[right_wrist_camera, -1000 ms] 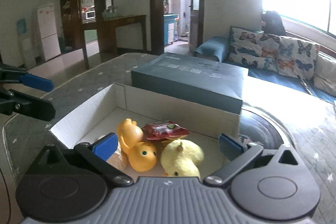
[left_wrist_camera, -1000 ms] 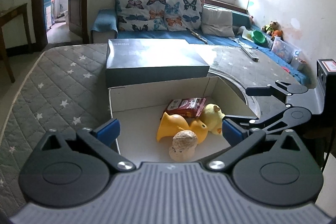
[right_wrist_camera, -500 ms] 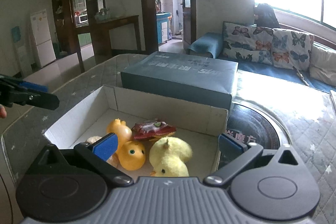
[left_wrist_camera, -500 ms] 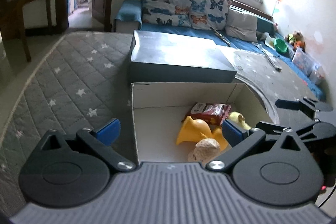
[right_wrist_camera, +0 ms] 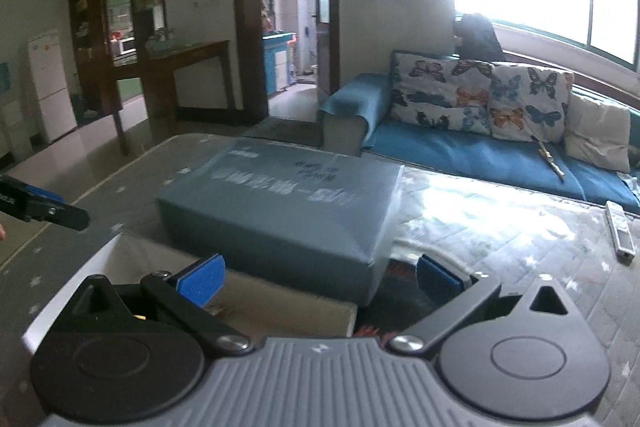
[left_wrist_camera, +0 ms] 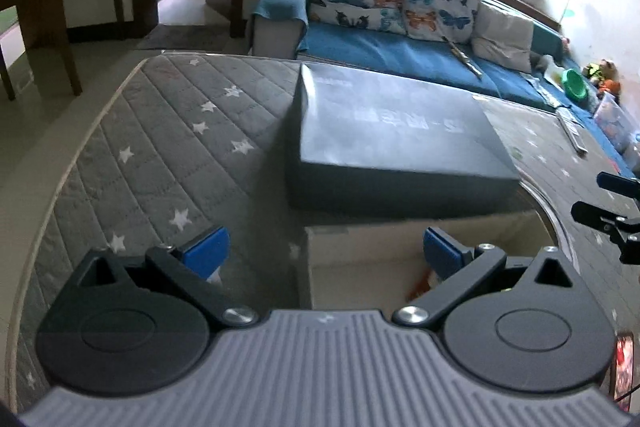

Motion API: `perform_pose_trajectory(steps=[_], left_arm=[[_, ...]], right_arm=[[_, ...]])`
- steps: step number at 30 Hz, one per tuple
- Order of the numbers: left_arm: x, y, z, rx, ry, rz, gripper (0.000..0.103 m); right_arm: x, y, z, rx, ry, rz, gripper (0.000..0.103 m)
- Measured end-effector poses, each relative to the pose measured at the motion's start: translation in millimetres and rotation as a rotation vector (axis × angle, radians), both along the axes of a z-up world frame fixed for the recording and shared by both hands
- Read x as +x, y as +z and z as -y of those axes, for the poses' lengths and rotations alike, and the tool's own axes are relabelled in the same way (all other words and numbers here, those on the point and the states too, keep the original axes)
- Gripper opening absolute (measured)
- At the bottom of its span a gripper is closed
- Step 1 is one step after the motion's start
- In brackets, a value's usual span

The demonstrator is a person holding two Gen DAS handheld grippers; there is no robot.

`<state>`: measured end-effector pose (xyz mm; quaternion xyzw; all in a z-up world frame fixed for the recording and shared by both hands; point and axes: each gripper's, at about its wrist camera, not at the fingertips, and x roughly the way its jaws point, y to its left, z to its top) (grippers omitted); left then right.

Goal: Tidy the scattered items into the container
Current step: 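Withdraw both open grippers from the box toward the dark grey lid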

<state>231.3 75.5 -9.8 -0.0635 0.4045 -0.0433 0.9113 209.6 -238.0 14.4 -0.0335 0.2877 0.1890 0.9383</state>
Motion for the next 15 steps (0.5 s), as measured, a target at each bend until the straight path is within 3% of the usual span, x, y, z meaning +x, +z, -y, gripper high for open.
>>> perform_pose_trajectory(steps=[3,6,15], left_arm=[[4,-2,5,-0.010,-0.008,-0.010,0.103],[-7,-4,22,0.043,-0.032,0.004,0.103],[-62,-8,53,0.099,-0.003,0.049,0.103]], right_arm=[[17,-5,1,-0.003,-0.028,-0.020,0.103],[15,-13,2,0.038,-0.015,-0.046,0.103],[-33,-26,-7,0.086,0.010,-0.096,0.103]])
